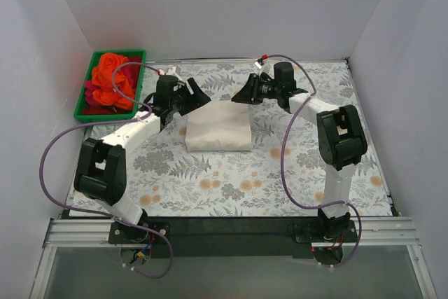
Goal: Fold and stack the t-shirts
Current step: Fold the tshirt
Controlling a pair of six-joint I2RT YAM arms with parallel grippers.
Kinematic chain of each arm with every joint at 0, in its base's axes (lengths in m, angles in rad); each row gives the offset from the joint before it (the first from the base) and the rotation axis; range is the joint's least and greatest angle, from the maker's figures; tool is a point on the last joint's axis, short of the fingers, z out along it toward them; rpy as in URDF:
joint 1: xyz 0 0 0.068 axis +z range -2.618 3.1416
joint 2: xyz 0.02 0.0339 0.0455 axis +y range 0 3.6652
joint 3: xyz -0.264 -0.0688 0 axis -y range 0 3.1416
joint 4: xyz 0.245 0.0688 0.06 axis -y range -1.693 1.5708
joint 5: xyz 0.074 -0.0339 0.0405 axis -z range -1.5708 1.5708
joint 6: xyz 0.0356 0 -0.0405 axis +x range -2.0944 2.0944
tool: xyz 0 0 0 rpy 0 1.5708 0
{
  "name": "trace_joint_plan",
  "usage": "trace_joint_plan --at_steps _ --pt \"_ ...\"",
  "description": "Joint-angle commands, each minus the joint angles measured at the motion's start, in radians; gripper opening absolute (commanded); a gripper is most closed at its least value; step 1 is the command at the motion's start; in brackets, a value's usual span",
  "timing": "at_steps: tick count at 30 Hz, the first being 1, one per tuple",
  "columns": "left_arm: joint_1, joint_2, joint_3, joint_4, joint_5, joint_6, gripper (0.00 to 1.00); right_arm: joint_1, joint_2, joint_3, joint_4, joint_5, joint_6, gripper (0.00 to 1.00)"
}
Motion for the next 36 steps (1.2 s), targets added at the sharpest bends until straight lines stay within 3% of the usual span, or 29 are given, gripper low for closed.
trace_joint_plan --at_steps 1,8,11,14,19,23,29,31,36 --pt "-0.026 -0.036 -0.157 0.002 0.054 -0.068 0.61 0.042 -0.025 -0.114 0.107 -0.029 0.025 0.35" --pt "-0.025 0.020 -0.369 0.110 0.022 -0.148 0.40 0.000 0.089 -0.222 0.164 -0.022 -0.004 0.33" --pt "-0.017 0.014 -0.401 0.115 0.025 -0.172 0.36 -0.026 0.106 -0.254 0.163 -0.023 -0.021 0.32" --pt "-0.017 -0.031 -0.377 0.073 0.019 -0.145 0.38 -0.028 0.054 -0.270 0.161 -0.055 -0.023 0.32" --pt "-0.043 -0.174 -0.299 -0.065 -0.001 -0.114 0.54 0.016 -0.086 -0.290 0.163 -0.092 0.017 0.33" --pt "-0.121 -0.226 -0.259 -0.109 0.007 -0.128 0.56 0.102 -0.167 -0.305 0.164 -0.075 0.038 0.34" --pt "-0.168 -0.161 -0.289 -0.031 0.013 -0.203 0.33 0.222 -0.175 -0.331 0.204 0.027 0.060 0.27" --pt "-0.169 -0.121 -0.286 -0.021 0.014 -0.200 0.30 0.231 -0.125 -0.352 0.271 0.026 0.096 0.24" --pt "-0.166 0.031 -0.321 0.002 -0.021 -0.215 0.13 0.236 -0.004 -0.435 0.373 0.029 0.112 0.10"
